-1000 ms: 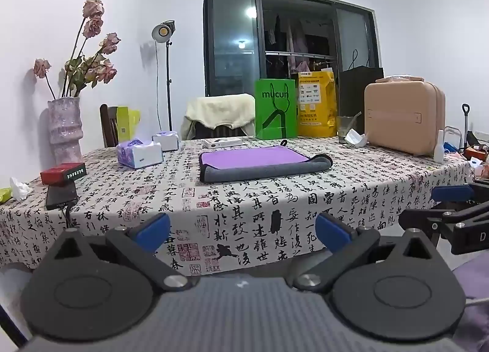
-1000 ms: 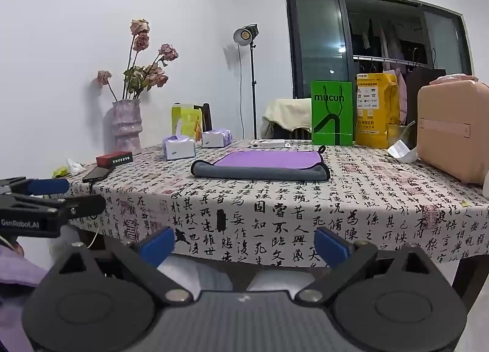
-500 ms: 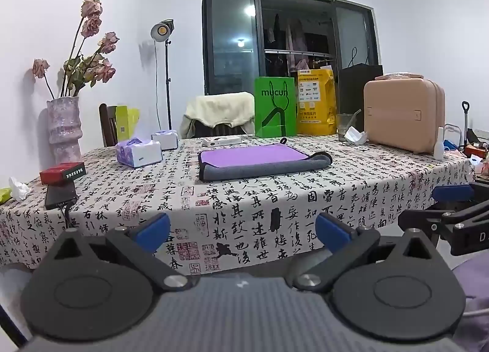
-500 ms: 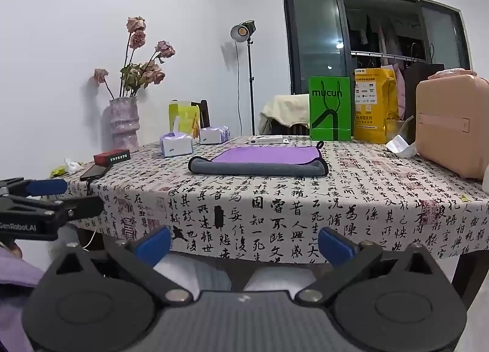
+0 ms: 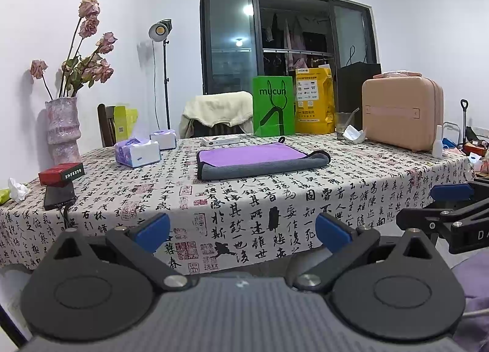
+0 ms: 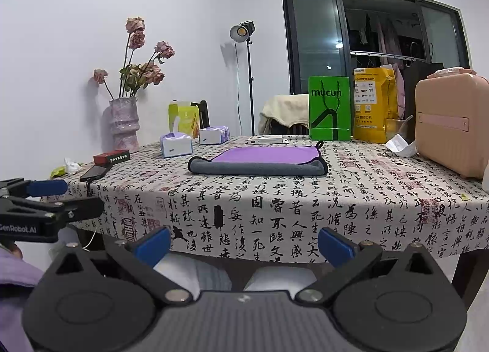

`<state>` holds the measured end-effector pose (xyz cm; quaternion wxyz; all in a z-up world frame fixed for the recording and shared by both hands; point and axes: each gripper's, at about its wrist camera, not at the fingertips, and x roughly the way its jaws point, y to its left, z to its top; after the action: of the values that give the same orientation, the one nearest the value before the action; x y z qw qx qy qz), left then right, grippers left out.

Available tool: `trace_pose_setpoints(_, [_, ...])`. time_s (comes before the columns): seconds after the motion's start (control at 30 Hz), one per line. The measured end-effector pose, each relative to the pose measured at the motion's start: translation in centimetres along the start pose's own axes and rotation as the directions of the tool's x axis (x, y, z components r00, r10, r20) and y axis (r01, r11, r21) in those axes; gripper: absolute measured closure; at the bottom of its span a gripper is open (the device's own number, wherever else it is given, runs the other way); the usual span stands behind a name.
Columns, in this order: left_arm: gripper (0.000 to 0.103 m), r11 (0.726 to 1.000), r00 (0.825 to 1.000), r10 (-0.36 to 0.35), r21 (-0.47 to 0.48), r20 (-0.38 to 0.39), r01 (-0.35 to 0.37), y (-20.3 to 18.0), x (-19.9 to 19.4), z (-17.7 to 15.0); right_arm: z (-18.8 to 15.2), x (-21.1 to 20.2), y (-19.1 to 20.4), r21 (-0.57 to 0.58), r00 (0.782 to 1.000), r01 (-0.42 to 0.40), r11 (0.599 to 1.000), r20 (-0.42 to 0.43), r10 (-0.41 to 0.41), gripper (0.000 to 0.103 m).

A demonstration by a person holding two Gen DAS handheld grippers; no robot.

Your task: Fold towel

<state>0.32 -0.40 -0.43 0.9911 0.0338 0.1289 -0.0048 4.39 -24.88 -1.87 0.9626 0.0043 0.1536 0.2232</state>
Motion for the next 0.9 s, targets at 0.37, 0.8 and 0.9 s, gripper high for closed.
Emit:
trace_pose_setpoints(0.37, [0.000, 1.000, 1.000, 0.000, 0.001, 0.001, 0.000, -0.02, 0.01, -0.04, -0.10, 0.09, -0.08, 0.001, 1.000, 0.000, 1.000, -0.004, 0.000, 0.000])
trace_pose_setpoints(0.8, [0.000, 1.000, 1.000, 0.000, 0.001, 0.000, 0.000, -0.02, 0.02, -0.03, -0.23, 0.32, -0.15, 0.005, 1.000, 0.002, 1.000, -0.010, -0.002, 0.000])
trace_pose_setpoints(0.9, [0.000, 1.000, 1.000, 0.000, 0.001, 0.000, 0.000, -0.03, 0.02, -0.03, -0.33, 0.42, -0.20, 0.006, 1.000, 0.002, 1.000, -0.013, -0.002, 0.000])
